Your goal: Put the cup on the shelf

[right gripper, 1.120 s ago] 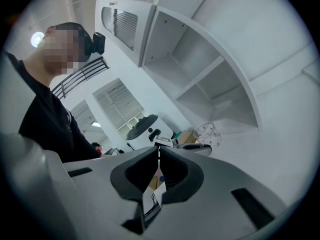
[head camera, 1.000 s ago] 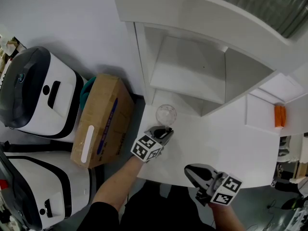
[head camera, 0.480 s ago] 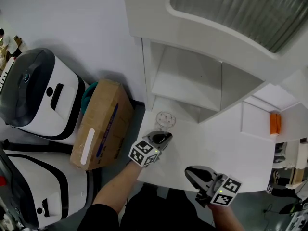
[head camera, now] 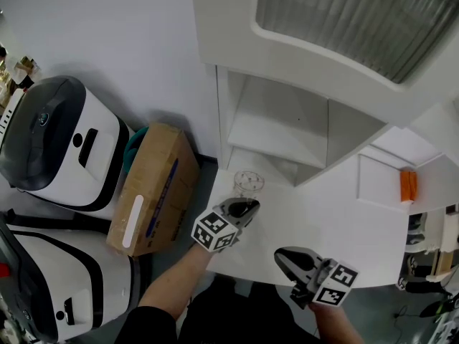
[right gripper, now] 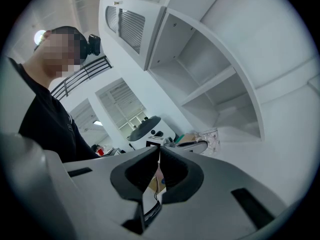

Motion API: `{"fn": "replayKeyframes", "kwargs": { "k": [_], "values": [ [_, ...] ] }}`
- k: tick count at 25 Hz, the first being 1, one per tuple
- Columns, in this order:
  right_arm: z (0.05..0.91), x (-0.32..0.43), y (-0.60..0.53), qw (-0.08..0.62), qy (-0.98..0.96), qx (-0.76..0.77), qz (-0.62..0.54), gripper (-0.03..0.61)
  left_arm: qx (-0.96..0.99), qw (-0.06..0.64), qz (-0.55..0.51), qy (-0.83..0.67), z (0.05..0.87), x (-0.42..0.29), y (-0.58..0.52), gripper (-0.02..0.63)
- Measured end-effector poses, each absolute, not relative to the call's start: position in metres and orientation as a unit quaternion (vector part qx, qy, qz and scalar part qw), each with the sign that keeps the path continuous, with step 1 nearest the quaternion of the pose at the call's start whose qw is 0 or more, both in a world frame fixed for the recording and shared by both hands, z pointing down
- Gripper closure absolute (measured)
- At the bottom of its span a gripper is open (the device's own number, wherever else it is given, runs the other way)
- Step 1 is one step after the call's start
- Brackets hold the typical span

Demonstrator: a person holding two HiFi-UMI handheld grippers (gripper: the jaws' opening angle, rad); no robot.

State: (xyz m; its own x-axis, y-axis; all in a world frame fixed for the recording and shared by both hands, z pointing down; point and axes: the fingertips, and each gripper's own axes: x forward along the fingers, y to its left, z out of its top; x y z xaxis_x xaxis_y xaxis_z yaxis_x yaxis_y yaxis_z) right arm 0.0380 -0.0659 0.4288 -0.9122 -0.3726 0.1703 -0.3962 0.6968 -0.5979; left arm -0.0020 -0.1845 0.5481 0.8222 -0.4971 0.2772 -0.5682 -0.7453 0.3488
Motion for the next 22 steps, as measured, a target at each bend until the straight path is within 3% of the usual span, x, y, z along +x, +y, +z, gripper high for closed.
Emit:
{"fn": "replayKeyframes", "kwargs": {
  "k": [22],
  "values": [
    [0.441,0.024,-0.067,-0.002,-0.915,0.237,0.328,0.560,0.945,0.177,0.063,-0.267,0.509,-0.006,-0.173,0.594]
  ]
}}
